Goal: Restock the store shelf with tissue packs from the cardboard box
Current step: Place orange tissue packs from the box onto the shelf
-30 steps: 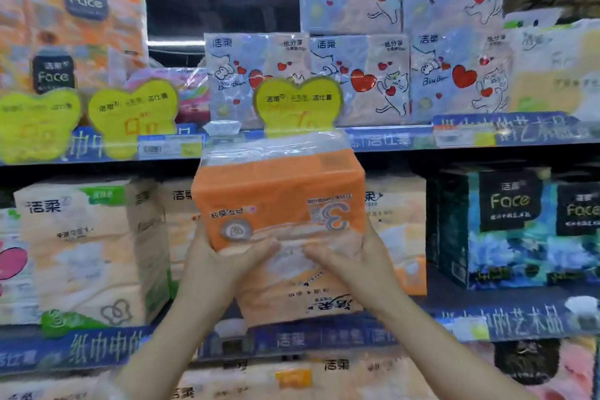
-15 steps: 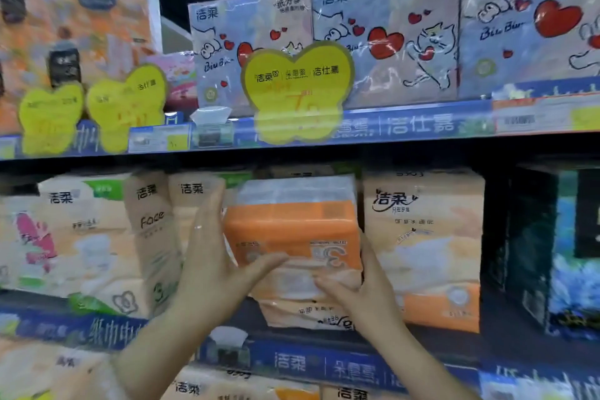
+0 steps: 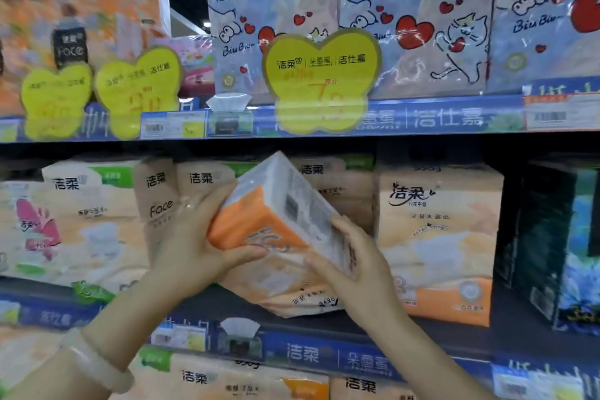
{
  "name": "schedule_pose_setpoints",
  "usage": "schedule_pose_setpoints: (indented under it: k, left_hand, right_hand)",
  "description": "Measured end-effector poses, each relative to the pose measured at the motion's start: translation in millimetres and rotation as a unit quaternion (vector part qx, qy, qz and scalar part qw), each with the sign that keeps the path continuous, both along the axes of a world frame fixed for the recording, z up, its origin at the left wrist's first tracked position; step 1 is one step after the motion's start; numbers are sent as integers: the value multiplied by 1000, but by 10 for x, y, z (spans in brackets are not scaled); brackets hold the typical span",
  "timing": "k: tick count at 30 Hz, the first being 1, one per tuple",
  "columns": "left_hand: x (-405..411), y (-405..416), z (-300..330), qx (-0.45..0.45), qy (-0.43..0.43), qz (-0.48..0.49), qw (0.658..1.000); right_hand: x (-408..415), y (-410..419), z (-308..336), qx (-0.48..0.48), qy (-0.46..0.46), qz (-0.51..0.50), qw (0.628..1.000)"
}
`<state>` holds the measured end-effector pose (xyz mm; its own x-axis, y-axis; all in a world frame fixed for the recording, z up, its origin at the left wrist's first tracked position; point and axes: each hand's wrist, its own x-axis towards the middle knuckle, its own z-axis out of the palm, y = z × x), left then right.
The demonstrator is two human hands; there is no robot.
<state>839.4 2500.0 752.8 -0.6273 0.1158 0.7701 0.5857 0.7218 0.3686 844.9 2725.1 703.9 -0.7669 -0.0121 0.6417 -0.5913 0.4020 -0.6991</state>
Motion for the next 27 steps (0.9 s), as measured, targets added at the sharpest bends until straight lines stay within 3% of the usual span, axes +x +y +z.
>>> schedule_pose_setpoints:
  k: [6,9,12,15,17,19,21,23,24,27]
  left_hand:
    - [32,-439,-348,175,-97,-111,973]
    - [-60,-611,-542,217,-181,-71,957]
    - [-108,-685,-595,195,-266,-1,944]
    - [-43,-627,-498,201,-192,27,960]
    - [15,-562,-356,106,-48,76,990]
    - [23,-503,-229,-94,57,146,983]
    - [-29,-441,-125,-242,-38,179,953]
    - [-100,-393,-76,-274,-138,189,933]
    - [-132,-379,-80,-264,-136,178,938]
    - [-124,-335,-209,-186,-5,137,973]
  right_hand:
    - [-66,29,-292,61,-77,-103,990]
    - [-61,29,-370,-35,-133,-66,988]
    - [-76,-102,-396,-127,-199,2,972]
    - [-95,-222,-434,-139,-214,-6,967]
    - [-97,-250,-443,-142,-238,2,961]
    - [-96,-258,-434,-130,-250,25,959]
    - [-109,-283,-439,-115,-243,40,962]
    - [-71,-349,-424,-131,-226,38,964]
    - [-40,-377,-413,-143,-216,30,965]
    - [131,-410,-347,-151,-185,-10,971]
